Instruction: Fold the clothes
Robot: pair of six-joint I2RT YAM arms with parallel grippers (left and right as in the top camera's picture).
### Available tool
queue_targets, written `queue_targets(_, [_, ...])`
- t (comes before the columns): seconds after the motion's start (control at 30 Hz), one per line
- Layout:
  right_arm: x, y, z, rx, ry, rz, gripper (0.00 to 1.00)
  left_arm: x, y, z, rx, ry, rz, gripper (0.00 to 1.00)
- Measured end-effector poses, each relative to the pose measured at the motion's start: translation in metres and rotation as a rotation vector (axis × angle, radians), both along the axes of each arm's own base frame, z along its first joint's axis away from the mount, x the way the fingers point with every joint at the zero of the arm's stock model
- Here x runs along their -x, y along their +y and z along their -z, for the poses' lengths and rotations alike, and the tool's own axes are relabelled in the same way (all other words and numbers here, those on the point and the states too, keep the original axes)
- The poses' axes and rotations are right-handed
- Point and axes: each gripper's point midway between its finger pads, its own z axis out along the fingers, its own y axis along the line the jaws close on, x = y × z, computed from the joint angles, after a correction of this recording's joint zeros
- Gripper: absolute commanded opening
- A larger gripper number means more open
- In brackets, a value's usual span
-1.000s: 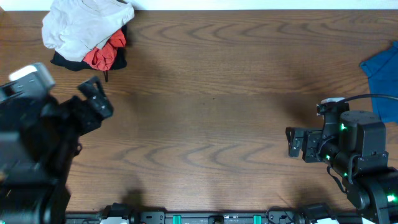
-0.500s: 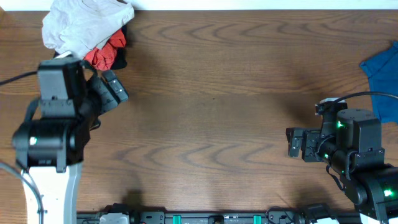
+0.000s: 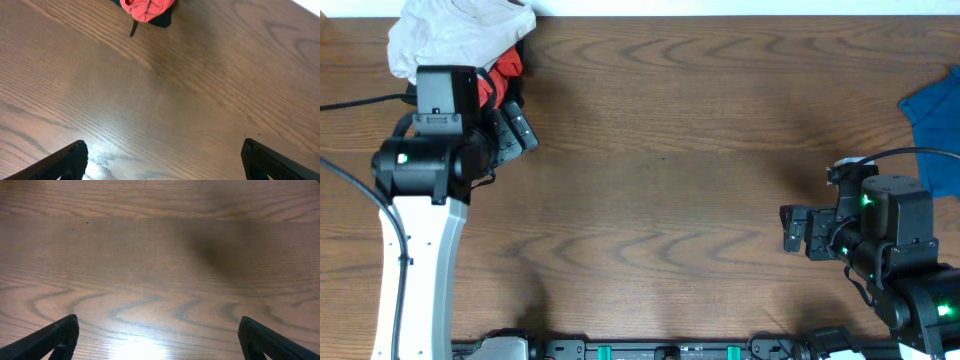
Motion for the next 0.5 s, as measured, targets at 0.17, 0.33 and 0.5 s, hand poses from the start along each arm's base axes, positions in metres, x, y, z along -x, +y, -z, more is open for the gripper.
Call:
queue_targets(0.17, [0.004, -0.001, -0.005, -0.005, -0.024, 0.0, 0.99, -0.004, 0.0, 0.009, 0.0, 0.029, 0.001, 0.98])
queue_targets(0.33, [0.011, -0.005, -0.016, -0.015, -0.081, 0.012, 0.99, -0.005, -0.001, 0.011, 0.002, 0.035, 0.002, 0.98])
queue_targets(0.5, [0.021, -0.019, -0.028, -0.021, -0.15, 0.078, 0.99, -0.005, -0.001, 0.011, 0.002, 0.035, 0.002, 0.98])
